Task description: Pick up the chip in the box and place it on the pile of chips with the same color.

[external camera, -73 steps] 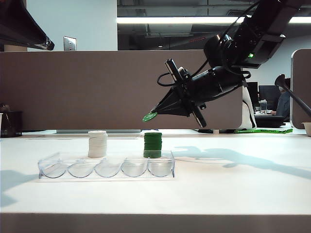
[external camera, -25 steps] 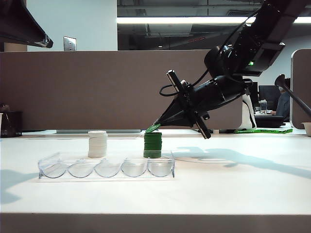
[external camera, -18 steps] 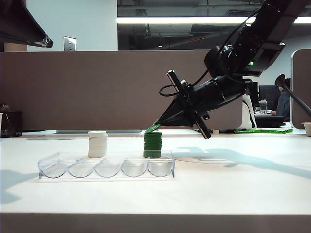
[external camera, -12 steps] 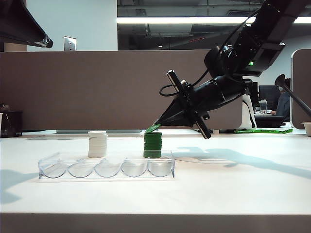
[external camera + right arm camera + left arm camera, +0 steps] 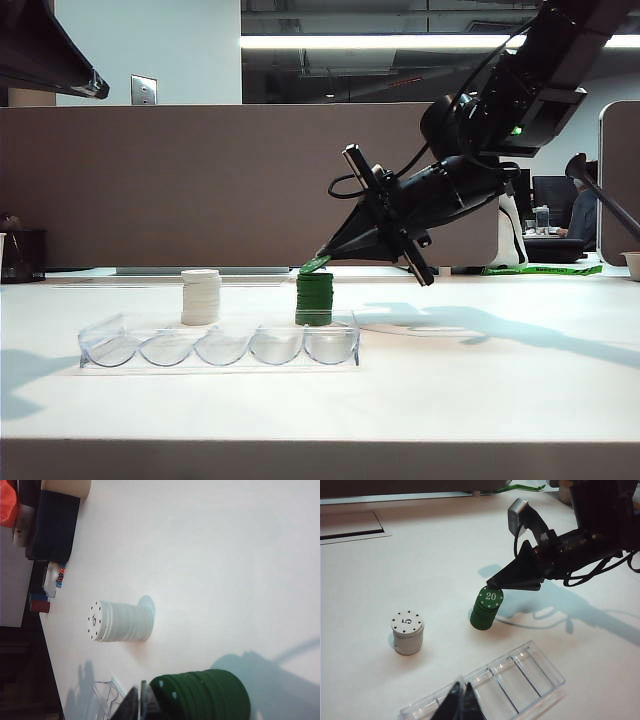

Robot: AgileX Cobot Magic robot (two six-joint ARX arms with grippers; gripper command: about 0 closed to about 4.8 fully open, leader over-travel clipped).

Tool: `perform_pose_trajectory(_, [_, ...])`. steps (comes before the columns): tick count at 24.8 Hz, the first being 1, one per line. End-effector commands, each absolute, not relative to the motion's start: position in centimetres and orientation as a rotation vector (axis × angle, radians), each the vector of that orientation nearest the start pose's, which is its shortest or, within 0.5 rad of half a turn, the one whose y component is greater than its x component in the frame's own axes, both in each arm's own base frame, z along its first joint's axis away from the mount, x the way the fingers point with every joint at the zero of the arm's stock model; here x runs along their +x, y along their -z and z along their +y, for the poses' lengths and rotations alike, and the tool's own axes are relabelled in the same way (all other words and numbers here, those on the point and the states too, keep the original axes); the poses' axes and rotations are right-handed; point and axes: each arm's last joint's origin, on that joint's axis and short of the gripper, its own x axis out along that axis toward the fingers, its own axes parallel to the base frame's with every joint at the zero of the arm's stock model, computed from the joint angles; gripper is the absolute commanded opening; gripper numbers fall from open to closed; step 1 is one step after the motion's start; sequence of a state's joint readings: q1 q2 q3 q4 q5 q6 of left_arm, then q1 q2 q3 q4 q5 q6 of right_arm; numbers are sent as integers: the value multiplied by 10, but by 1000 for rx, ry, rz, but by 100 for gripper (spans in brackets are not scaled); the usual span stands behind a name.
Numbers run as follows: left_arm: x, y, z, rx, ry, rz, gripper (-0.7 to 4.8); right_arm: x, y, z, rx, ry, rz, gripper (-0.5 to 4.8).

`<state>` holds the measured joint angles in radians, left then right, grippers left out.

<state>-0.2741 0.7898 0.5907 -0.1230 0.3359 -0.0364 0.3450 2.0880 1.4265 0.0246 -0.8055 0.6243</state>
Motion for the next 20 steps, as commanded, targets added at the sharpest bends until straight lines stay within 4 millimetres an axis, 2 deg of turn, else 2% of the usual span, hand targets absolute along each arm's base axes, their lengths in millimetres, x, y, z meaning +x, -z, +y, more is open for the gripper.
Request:
perform_pose_trajectory(1, [167, -274, -57, -46, 602, 322, -6, 418, -180, 173, 679, -883, 974, 23])
perform_pose_trajectory(7, [167, -273, -57, -47, 602, 326, -6, 418, -180, 173, 678, -882, 974, 28])
perform_pose_trajectory(8, [167, -273, -57, -47, 601, 329, -6, 418, -180, 173, 677, -882, 973, 61])
perform_pose_trajectory(9, [167, -273, -57, -47, 602, 329, -6, 418, -180, 173, 670, -884, 969, 63])
perform_pose_trajectory(20, [167, -273, -57, -47, 602, 329, -6, 418, -180, 173, 664, -886, 965, 64])
